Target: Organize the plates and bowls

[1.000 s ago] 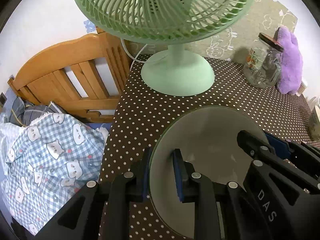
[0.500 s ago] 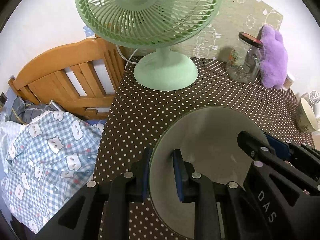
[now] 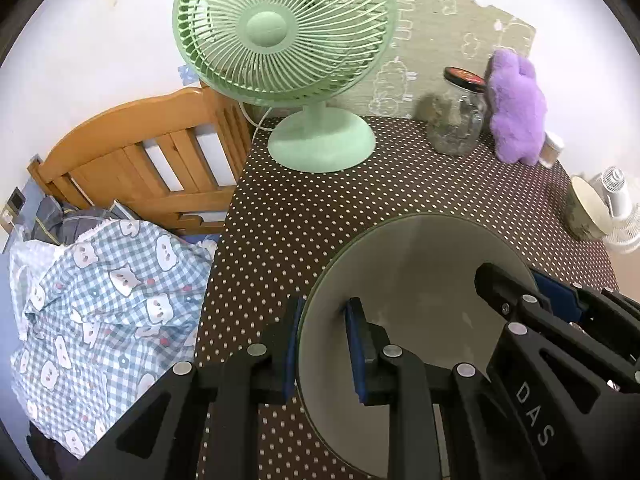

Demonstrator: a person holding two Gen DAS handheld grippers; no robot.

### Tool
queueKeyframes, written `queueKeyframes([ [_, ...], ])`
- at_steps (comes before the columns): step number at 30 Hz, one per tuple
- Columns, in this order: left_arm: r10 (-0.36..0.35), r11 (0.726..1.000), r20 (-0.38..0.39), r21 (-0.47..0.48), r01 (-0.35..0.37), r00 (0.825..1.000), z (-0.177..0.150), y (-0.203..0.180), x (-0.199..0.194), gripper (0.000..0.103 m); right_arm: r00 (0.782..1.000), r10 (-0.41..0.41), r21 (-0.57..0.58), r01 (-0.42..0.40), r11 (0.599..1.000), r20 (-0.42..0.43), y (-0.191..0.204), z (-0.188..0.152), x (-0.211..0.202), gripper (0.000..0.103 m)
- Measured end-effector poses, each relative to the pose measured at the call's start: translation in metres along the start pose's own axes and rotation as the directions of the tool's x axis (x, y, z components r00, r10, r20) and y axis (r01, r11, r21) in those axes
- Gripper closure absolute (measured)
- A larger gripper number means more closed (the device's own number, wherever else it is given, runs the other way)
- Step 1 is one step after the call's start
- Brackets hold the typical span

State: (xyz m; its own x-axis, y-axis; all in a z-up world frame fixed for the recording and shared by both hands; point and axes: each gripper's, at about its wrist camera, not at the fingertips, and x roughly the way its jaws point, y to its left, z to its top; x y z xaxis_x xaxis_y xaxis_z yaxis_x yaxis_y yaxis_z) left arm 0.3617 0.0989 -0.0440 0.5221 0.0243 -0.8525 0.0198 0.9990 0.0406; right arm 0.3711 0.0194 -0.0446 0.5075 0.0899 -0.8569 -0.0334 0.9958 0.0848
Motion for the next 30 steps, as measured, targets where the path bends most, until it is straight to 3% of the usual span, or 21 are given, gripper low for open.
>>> queueKeyframes([
  [17,-0.037,0.999,0.025,0.039,0.036,0.999,-0.036,-0.022,-0.060,0.084,0.999,-0.034,0.035,0.033,0.999,0.029,-0.018,-0.049,-0.074,0.077],
  [30,-0.064,0.996,-0.003,0.064,0.064,0.998,-0.077,-0.031,-0.076,0.084,0.999,-0.047,0.058,0.046,0.997,0.009,-0.027,-0.092,-0.093,0.077],
])
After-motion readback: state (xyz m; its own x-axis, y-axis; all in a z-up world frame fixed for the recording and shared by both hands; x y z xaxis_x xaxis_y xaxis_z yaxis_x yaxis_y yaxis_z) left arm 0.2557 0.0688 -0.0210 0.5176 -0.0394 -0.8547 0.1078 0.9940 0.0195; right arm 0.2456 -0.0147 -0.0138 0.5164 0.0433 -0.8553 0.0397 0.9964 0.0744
